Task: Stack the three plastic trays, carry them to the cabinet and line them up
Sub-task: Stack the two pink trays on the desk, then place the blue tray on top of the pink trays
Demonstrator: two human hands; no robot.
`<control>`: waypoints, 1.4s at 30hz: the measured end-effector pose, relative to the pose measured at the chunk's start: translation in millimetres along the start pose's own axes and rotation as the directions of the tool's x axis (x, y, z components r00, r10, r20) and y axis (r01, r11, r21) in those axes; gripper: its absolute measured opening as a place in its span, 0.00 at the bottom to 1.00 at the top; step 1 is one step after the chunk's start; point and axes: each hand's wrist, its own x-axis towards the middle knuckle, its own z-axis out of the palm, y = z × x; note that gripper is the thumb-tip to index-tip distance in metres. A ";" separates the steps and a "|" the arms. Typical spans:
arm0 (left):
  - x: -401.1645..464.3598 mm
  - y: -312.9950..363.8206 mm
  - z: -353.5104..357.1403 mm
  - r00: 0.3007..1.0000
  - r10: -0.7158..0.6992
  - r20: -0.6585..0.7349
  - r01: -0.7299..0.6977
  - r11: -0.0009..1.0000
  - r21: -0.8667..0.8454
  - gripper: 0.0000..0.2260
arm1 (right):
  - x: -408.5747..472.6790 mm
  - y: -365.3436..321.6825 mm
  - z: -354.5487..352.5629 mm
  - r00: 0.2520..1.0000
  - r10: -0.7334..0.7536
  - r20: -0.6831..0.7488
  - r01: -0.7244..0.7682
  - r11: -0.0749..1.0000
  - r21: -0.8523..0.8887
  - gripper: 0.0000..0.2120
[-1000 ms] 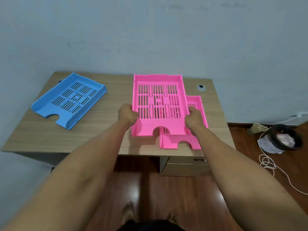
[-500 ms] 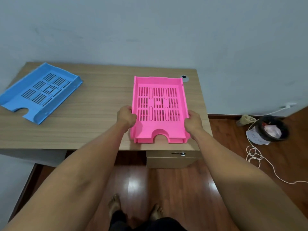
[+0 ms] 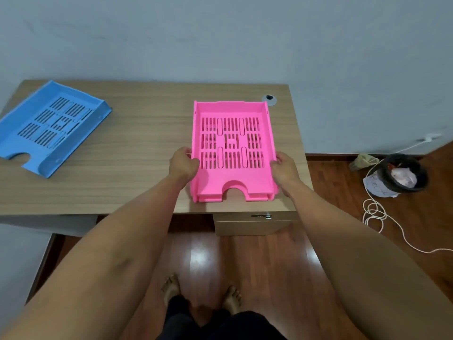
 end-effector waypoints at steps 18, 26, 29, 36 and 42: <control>-0.8 -4.1 -3.5 0.972 -0.162 0.173 0.198 0.956 -0.218 0.18 | -0.2 -7.1 -5.8 1.000 -0.003 0.007 0.003 0.994 -0.109 0.15; 0.8 18.0 -68.1 0.998 -0.063 -0.004 0.060 0.977 -0.204 0.15 | -14.1 -69.7 26.1 0.924 -0.355 -0.144 0.295 0.900 -0.320 0.17; 5.7 14.4 -102.8 0.996 -0.052 -0.067 0.037 0.978 -0.204 0.17 | -22.0 -91.8 58.1 0.914 -0.394 -0.099 0.350 0.888 -0.297 0.18; 29.3 -32.5 -204.7 0.984 -0.091 -0.151 0.067 0.986 -0.155 0.22 | -52.9 -152.2 169.6 0.895 -0.442 0.065 0.440 0.845 -0.303 0.20; 57.6 -80.8 -324.4 0.976 -0.039 -0.213 0.024 0.997 -0.072 0.25 | -74.0 -193.6 298.8 0.905 -0.408 0.122 0.425 0.868 -0.255 0.24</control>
